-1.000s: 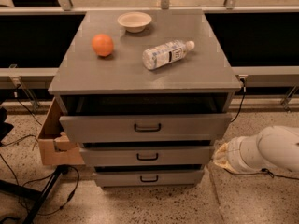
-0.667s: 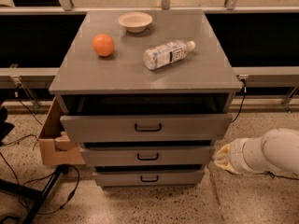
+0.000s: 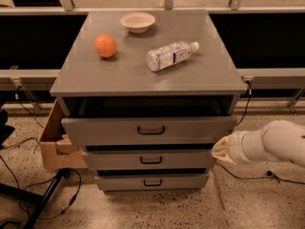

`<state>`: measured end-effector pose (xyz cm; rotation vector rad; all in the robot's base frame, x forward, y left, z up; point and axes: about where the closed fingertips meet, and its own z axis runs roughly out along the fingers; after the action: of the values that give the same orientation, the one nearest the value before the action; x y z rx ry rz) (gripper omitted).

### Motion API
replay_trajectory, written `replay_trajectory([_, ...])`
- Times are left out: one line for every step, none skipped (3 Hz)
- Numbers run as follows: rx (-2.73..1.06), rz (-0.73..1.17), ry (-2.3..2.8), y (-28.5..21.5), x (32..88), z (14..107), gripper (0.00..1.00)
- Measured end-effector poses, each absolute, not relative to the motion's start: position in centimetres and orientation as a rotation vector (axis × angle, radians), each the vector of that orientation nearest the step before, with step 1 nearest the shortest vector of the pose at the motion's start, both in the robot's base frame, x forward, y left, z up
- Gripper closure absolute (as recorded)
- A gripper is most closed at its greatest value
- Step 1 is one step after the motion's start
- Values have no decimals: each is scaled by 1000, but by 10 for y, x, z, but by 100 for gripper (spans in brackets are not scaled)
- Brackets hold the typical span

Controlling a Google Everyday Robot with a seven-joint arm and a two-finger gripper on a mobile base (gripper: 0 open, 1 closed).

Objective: Close top drawer

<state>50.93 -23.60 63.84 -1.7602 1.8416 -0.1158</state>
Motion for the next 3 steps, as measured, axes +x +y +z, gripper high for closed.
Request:
replay_trajectory([-1747,-87,1811,-230,535,632,100])
replay_trajectory([-1741,-67,1798,-222,557,626,97])
replay_trajectory([-1744,-65,1798,-222,555,625,73])
